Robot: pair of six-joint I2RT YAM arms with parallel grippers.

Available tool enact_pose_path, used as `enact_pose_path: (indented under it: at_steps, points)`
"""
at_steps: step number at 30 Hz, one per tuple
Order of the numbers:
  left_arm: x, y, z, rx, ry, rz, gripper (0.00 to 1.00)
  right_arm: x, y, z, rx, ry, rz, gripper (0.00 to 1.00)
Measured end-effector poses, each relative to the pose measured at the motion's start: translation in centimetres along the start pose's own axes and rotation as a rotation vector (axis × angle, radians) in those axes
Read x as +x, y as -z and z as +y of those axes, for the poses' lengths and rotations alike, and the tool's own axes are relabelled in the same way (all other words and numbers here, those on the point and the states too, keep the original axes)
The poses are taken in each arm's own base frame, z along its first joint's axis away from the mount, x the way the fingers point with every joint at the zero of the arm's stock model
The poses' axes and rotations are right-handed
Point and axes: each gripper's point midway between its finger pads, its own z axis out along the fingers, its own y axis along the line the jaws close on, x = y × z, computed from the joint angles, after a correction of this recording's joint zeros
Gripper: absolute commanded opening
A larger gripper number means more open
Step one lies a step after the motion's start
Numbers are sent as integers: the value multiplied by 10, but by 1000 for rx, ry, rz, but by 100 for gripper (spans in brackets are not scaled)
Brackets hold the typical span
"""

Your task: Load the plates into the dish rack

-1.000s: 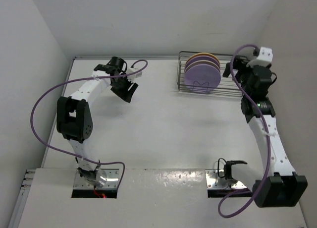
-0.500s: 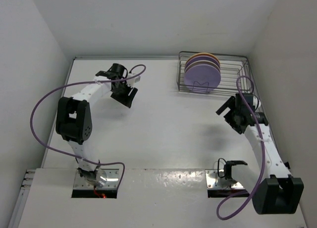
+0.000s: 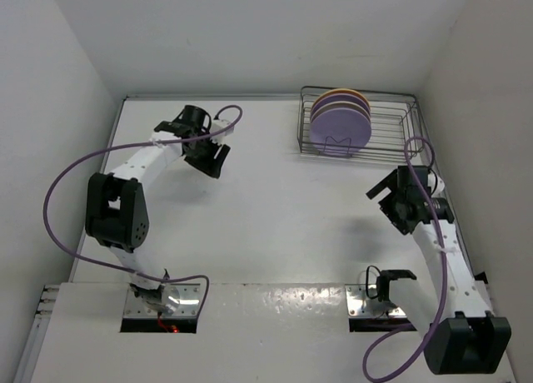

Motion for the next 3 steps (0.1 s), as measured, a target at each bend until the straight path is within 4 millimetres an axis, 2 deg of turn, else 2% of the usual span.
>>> enact_pose_path:
  at_steps: [3]
  points:
    - [2,-1,-1,1,1,3,67,-2,4,1,-15,-10,-17,100]
